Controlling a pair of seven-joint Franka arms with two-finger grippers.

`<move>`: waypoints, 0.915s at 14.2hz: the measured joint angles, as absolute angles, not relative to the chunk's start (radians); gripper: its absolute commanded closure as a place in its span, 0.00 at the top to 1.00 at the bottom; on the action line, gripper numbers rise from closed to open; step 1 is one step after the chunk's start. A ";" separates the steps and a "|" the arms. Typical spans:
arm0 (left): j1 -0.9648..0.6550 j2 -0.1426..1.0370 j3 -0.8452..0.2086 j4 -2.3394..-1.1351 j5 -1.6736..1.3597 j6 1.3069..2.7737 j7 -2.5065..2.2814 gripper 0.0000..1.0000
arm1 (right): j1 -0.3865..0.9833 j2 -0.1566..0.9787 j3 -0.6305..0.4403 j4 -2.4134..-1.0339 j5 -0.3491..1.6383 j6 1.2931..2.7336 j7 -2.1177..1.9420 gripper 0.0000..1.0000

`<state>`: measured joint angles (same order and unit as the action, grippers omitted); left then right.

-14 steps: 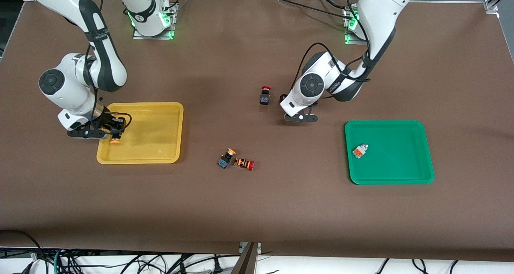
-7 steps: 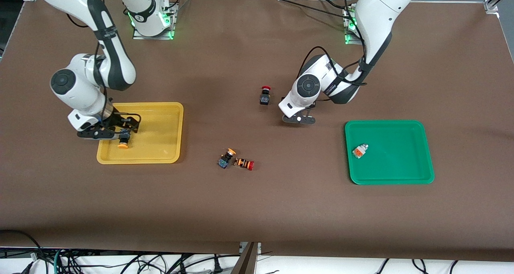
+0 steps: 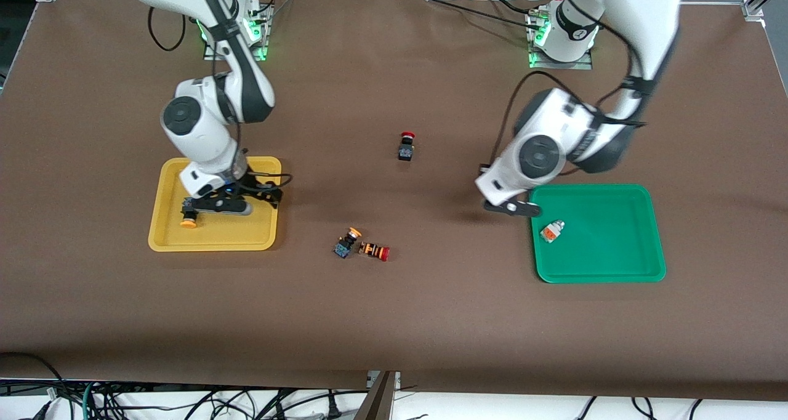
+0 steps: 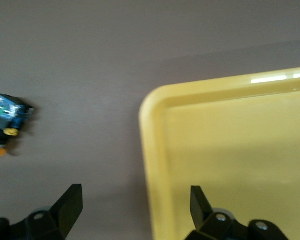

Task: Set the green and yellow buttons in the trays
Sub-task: 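Carry the green button to the green tray while the right gripper reaches yellow-cap, then release the green button and withdraw the left gripper while the right gripper grasps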

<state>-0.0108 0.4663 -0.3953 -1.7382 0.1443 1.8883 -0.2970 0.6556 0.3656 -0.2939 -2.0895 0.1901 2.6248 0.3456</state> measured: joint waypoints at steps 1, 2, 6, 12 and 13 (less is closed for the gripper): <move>0.040 0.468 -0.391 -1.724 0.188 1.886 -0.218 0.00 | 0.669 0.389 -0.294 -2.062 0.190 2.625 0.368 0.93; 0.093 0.476 -0.389 -1.714 0.254 1.888 -0.144 0.00 | 0.675 0.417 -0.293 -2.033 0.190 2.625 0.388 0.93; 0.270 0.571 -0.384 -1.692 0.420 2.004 0.065 0.00 | 0.766 0.571 -0.292 -1.885 0.190 2.625 0.561 0.93; 0.320 0.683 -0.396 -1.690 0.423 2.122 0.104 1.00 | 0.810 0.724 -0.298 -1.691 0.186 2.607 0.748 0.91; 0.320 0.680 -0.399 -1.682 0.423 2.121 0.104 1.00 | 0.811 0.739 -0.302 -1.659 0.181 2.599 0.780 0.91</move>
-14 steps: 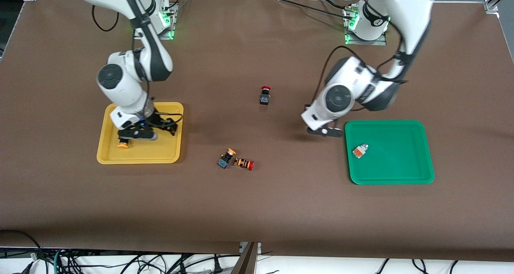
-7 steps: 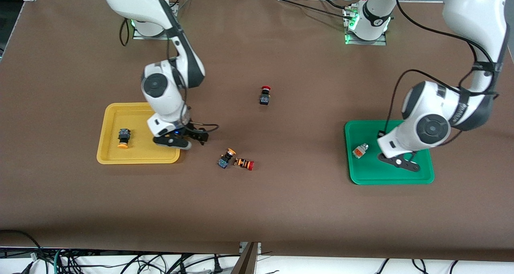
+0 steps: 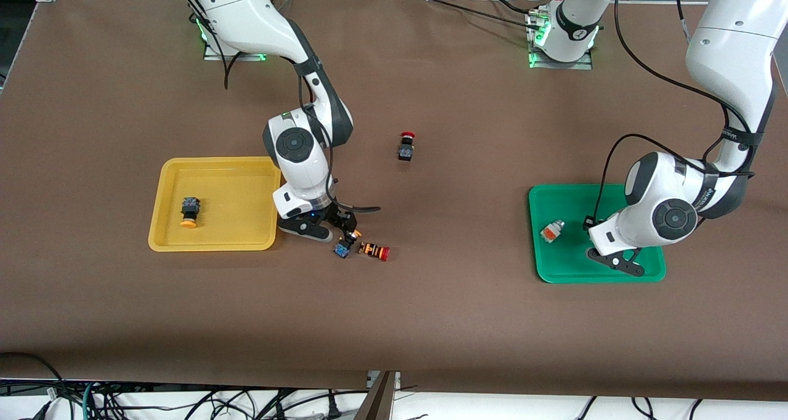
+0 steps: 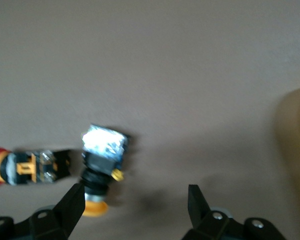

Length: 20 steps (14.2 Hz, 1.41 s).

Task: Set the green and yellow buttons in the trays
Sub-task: 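Release the green button and withdraw the left gripper while the right gripper grasps, then carry the second yellow-cap button with the right gripper to the yellow tray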

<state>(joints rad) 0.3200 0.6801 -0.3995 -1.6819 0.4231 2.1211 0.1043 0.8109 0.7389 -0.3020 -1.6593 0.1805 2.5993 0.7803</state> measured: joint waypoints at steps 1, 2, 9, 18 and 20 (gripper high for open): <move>0.320 0.673 -0.403 -1.672 0.423 2.118 0.104 1.00 | 0.811 0.754 -0.307 -1.631 0.178 2.594 0.809 0.91; 0.320 0.661 -0.410 -1.660 0.423 2.104 0.104 1.00 | 0.811 0.771 -0.311 -1.604 0.177 2.588 0.834 0.91; 0.314 0.427 -0.506 -1.413 0.287 1.598 0.101 1.00 | 0.815 0.864 -0.314 -1.530 0.175 2.584 0.908 0.76; 0.156 0.211 -0.187 -1.369 0.101 1.506 0.089 1.00 | 0.822 0.868 -0.315 -1.520 0.175 2.605 0.945 0.00; 0.070 0.192 -0.054 -1.418 0.055 1.606 0.087 1.00 | 0.822 0.867 -0.315 -1.520 0.175 2.604 0.943 0.00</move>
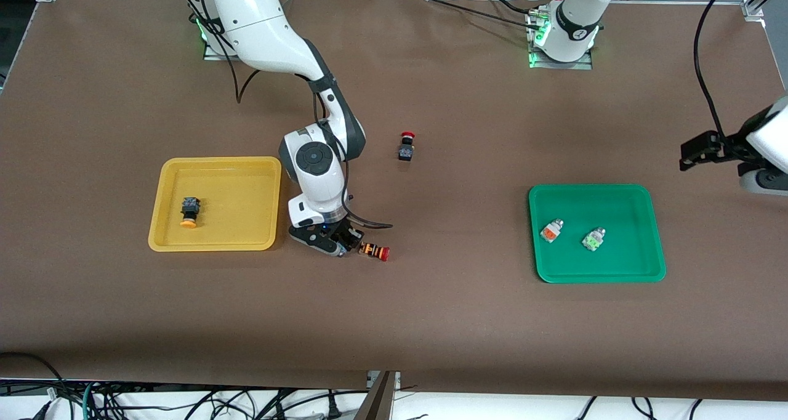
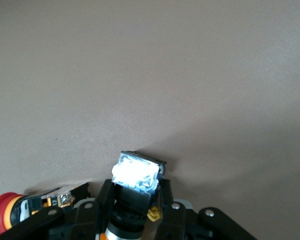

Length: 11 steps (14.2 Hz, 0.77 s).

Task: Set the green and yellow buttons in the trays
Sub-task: 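Carry the second yellow-cap button with the right gripper to the yellow tray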

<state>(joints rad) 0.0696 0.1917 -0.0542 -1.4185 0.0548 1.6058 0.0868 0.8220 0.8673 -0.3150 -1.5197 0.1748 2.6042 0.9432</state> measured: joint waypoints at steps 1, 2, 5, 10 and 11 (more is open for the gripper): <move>0.059 0.170 -0.039 -1.450 0.050 1.638 0.085 1.00 | 0.822 0.867 -0.315 -1.519 0.175 2.603 0.942 0.00; 0.053 0.141 -0.038 -1.480 0.050 1.648 0.081 1.00 | 0.822 0.867 -0.317 -1.518 0.175 2.600 0.940 0.00; 0.040 0.073 -0.038 -1.522 0.050 1.611 0.073 1.00 | 0.820 0.868 -0.350 -1.481 0.172 2.496 0.878 0.00; 0.039 0.069 -0.038 -1.527 0.050 1.606 0.073 1.00 | 0.808 0.812 -0.416 -1.426 0.172 2.261 0.665 0.00; 0.038 0.069 -0.038 -1.527 0.050 1.606 0.073 1.00 | 0.798 0.790 -0.429 -1.426 0.173 2.214 0.609 0.00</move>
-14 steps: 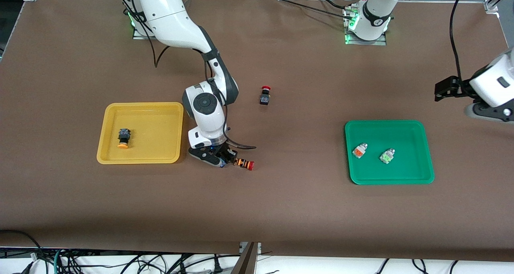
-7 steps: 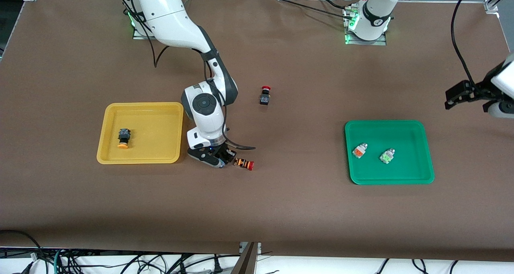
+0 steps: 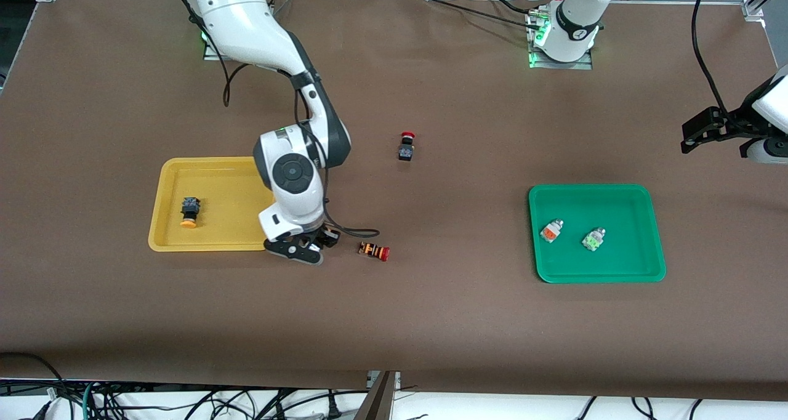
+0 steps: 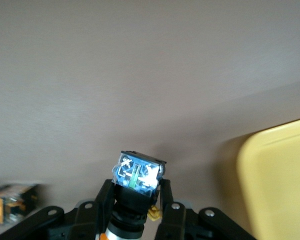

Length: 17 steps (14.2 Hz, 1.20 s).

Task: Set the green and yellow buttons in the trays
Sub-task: 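Carry the second yellow-cap button with the right gripper to the yellow tray, then lower the yellow-cap button into the yellow tray and open the right gripper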

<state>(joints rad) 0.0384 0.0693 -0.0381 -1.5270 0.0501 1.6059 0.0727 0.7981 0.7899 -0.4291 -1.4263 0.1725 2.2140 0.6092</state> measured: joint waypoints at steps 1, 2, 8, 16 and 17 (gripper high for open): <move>0.038 0.069 -0.038 -1.527 0.050 1.606 0.072 1.00 | 0.782 0.766 -0.436 -1.430 0.173 2.179 0.558 0.00; 0.037 0.069 -0.038 -1.527 0.050 1.606 0.072 1.00 | 0.762 0.742 -0.439 -1.446 0.173 2.161 0.505 0.00; 0.033 0.069 -0.044 -1.527 0.050 1.605 0.072 1.00 | 0.663 0.567 -0.442 -1.776 0.175 2.347 0.200 0.00; 0.024 0.068 -0.069 -1.527 0.050 1.580 0.071 1.00 | 0.646 0.435 -0.435 -2.111 0.176 2.580 0.113 0.97; 0.024 0.068 -0.069 -1.526 0.050 1.571 0.071 1.00 | 0.646 0.420 -0.437 -2.119 0.176 2.580 0.113 0.97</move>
